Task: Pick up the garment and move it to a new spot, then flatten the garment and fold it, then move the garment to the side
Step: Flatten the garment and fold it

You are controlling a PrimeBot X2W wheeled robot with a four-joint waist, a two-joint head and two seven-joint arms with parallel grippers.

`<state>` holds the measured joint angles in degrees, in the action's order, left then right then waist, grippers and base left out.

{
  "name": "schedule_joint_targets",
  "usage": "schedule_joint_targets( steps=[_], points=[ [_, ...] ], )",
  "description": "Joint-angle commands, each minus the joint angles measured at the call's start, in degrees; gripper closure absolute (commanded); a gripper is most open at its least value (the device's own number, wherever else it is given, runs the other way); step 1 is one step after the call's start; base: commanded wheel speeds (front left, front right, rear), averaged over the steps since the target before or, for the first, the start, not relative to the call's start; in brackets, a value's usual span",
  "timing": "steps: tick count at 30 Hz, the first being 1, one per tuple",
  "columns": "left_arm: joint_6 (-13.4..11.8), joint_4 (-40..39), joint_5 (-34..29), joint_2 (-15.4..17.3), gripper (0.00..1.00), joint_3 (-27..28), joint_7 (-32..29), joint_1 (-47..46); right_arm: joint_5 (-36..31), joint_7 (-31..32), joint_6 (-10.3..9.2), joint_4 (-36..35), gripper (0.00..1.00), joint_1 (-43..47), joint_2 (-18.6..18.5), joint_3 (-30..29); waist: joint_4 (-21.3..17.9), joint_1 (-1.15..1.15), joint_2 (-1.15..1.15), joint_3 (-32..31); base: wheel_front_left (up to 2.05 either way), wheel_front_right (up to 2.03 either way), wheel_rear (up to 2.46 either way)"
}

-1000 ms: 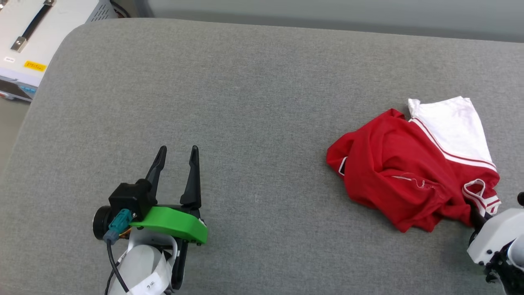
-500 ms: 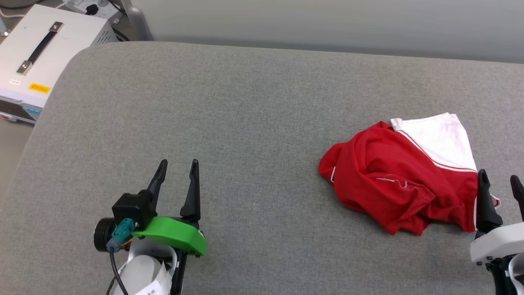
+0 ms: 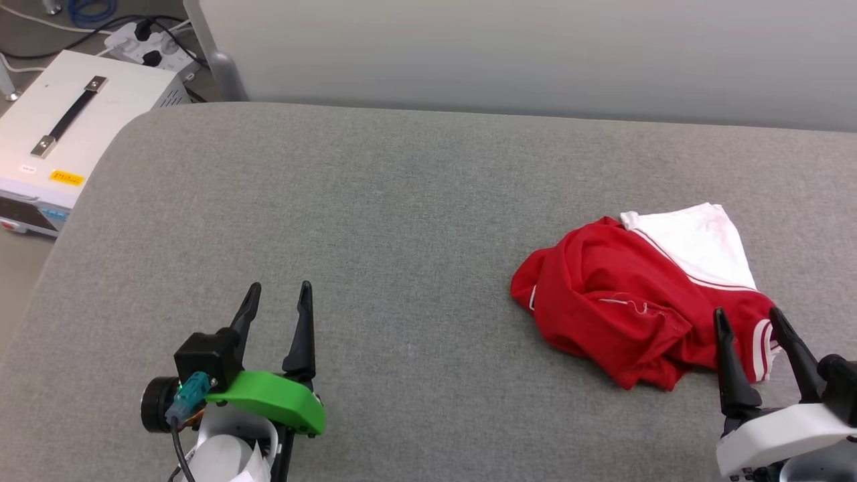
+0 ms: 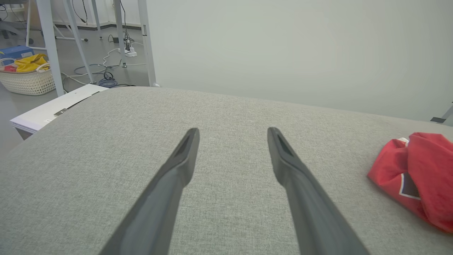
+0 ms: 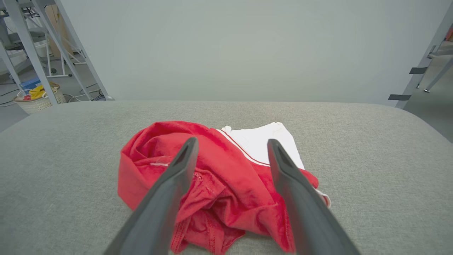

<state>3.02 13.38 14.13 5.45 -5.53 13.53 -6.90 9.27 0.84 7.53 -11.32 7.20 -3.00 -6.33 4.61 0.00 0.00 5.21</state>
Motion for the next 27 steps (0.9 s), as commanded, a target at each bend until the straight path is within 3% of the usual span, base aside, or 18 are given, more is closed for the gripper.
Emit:
schedule_joint_targets(
  steps=[1, 6, 13, 23, 27],
  points=[
    [-0.3, -0.4, 0.5, 0.5, 0.00, -0.1, -0.2, 0.8, -0.2, 0.3, -0.04, -0.7, 0.00, 0.9, 0.0, 0.2, -0.5, 0.00, 0.00, -0.5, 0.00, 0.00, 0.00],
    [-0.1, -1.2, 0.1, 0.9, 0.00, -1.1, -1.6, 0.4, -0.1, 0.6, -0.04, -1.3, 0.00, 1.7, 0.1, 0.6, -1.3, 0.00, 0.00, -0.9, 0.00, 0.00, 0.00],
    [2.5, -2.8, 0.6, -0.1, 0.00, -8.5, -10.8, -3.9, 0.5, 0.8, -0.04, -2.3, 0.00, 1.3, 0.1, -0.5, -2.4, 0.00, 0.00, 0.2, 0.00, 0.00, 0.00],
    [4.4, -3.7, 1.1, -1.7, 0.00, -27.0, -22.6, -14.1, 0.1, 1.2, -0.04, -3.4, 0.00, -0.3, 0.1, -1.1, -5.7, 0.00, 0.00, 3.4, 0.00, 0.00, 0.00],
    [4.4, -2.9, 3.0, -0.9, 0.00, -35.5, -26.7, -19.9, -0.1, 1.0, -0.04, -4.0, 0.00, -1.4, 0.1, -0.4, -7.4, 0.00, 0.00, 6.1, 0.00, 0.00, 0.00]
  ],
)
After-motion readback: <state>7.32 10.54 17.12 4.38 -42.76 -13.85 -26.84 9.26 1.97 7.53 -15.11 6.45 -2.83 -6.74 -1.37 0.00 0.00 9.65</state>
